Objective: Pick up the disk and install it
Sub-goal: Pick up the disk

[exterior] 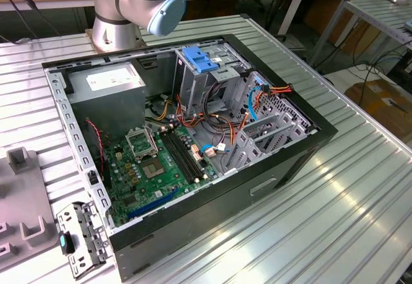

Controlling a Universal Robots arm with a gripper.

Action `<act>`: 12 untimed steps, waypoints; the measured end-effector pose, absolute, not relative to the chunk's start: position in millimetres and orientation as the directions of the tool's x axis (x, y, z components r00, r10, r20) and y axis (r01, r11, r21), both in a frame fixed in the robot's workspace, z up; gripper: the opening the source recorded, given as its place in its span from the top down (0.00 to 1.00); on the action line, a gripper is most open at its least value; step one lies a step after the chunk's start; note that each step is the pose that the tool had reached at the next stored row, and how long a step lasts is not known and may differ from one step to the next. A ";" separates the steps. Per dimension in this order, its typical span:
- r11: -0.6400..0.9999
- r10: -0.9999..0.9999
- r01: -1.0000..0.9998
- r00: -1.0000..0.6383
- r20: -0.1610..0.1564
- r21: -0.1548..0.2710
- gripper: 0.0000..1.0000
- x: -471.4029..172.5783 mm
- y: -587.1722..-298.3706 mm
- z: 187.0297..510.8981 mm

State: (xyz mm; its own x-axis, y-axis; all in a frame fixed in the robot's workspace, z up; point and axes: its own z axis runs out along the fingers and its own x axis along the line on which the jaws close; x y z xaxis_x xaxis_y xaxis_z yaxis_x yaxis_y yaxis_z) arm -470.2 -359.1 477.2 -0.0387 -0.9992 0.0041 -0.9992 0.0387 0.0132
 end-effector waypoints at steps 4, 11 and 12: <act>0.039 -0.999 -0.999 -0.039 0.004 0.014 0.63 -470.0 -359.1 482.2; 0.039 -0.999 -0.999 -0.039 0.004 0.016 0.63 -469.6 -359.1 494.4; 0.039 -0.999 -0.999 -0.039 0.004 0.016 0.63 -469.5 -359.1 495.1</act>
